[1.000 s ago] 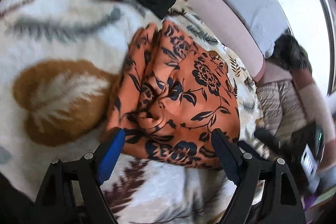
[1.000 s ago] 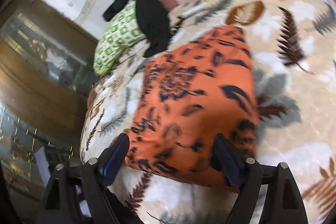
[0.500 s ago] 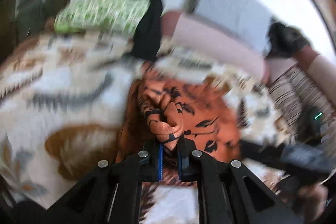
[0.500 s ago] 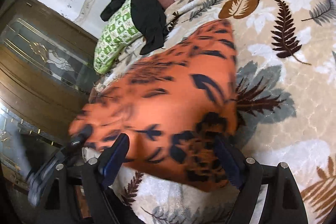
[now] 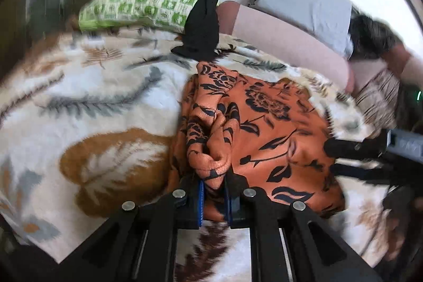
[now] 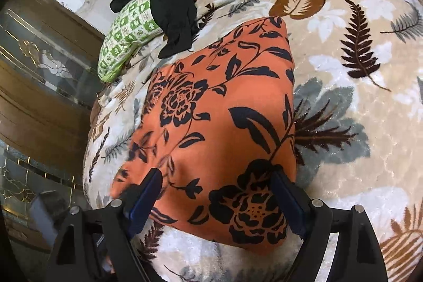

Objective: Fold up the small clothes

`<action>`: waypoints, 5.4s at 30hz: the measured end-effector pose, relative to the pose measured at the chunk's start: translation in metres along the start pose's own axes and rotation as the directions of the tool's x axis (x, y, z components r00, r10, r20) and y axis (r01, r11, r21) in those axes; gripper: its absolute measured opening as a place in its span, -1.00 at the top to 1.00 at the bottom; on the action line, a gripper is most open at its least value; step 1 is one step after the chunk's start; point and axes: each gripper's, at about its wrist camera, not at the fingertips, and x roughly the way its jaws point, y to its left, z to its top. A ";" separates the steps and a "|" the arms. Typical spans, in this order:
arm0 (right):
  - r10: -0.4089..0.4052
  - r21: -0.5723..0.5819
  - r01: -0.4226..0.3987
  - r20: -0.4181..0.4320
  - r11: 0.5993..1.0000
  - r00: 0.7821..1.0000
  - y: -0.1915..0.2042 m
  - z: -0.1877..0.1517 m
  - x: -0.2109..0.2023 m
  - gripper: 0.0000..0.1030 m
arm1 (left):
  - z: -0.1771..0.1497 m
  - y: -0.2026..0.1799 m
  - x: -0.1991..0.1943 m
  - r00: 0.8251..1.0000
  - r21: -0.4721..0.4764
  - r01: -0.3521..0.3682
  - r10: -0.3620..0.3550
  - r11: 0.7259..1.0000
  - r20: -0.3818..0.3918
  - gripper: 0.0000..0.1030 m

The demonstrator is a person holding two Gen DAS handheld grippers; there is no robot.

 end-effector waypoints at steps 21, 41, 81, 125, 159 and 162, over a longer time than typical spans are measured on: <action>0.083 0.247 -0.091 0.040 0.965 0.996 -0.080 0.007 -0.005 -0.68 | 0.020 0.019 -0.046 1.000 -0.100 0.004 -0.006 0.995 -0.022 0.53; 0.221 0.324 -0.212 0.008 0.922 0.975 -0.099 0.048 0.042 -0.33 | 0.077 0.042 0.106 0.967 -0.056 -0.058 0.042 0.997 -0.252 -0.03; 0.253 0.292 -0.259 0.059 0.921 0.966 -0.087 -0.022 0.006 -0.53 | 0.016 0.062 0.038 0.949 -0.126 0.079 -0.113 0.989 -0.295 0.39; 0.317 0.330 -0.286 -0.042 0.899 0.948 -0.100 0.073 0.073 -0.33 | 0.109 0.086 0.157 0.872 -0.390 0.257 -0.386 0.884 -0.299 0.47; 0.246 0.249 -0.246 0.030 0.937 0.969 -0.066 -0.019 0.006 -0.59 | 0.069 0.030 0.037 0.979 0.080 0.048 -0.030 0.996 -0.203 -0.21; 0.251 0.255 -0.251 0.034 0.934 0.967 -0.068 -0.015 0.009 -0.59 | 0.064 0.031 0.041 0.974 0.067 0.068 -0.052 0.995 -0.218 -0.21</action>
